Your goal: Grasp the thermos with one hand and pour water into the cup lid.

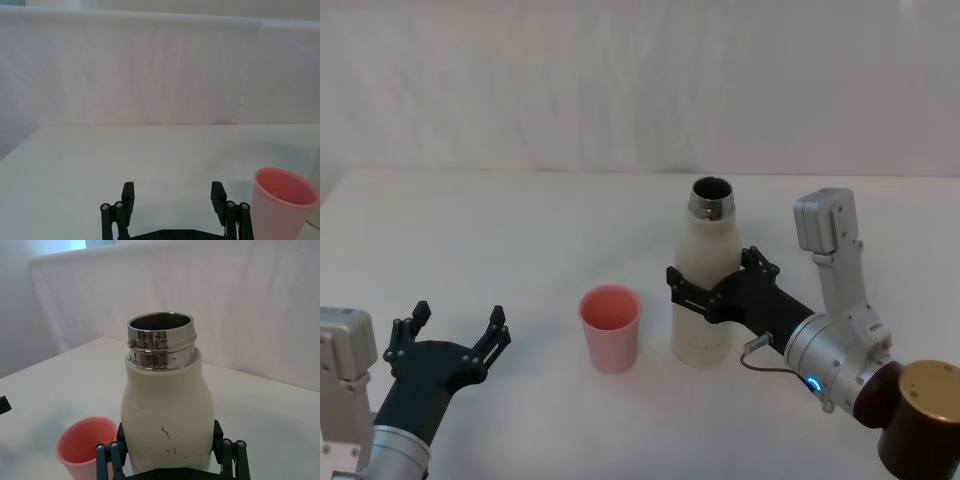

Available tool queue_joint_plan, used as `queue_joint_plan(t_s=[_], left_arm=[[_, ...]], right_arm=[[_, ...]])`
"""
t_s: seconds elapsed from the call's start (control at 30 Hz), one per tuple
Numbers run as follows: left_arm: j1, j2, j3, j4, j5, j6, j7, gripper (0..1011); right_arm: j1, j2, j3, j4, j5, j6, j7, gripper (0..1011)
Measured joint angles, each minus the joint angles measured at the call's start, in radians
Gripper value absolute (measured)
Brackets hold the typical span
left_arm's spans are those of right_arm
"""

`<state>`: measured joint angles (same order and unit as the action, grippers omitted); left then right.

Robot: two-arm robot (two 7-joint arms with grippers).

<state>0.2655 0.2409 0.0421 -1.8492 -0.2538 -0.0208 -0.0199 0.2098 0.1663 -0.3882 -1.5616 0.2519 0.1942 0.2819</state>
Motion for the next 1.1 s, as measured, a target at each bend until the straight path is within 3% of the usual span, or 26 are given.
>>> queue_joint_plan(t_s=[0.7, 1.1], left_arm=[[0.000, 0.000, 0.000, 0.000, 0.000, 0.000, 0.000, 1001], [0.000, 0.000, 0.000, 0.000, 0.000, 0.000, 0.000, 1001]], right_arm=[[-0.001, 0.000, 0.000, -0.001, -0.001, -0.002, 0.001, 1001], [-0.024, 0.034, 0.007, -0.028, 0.016, -0.014, 0.005, 1001]])
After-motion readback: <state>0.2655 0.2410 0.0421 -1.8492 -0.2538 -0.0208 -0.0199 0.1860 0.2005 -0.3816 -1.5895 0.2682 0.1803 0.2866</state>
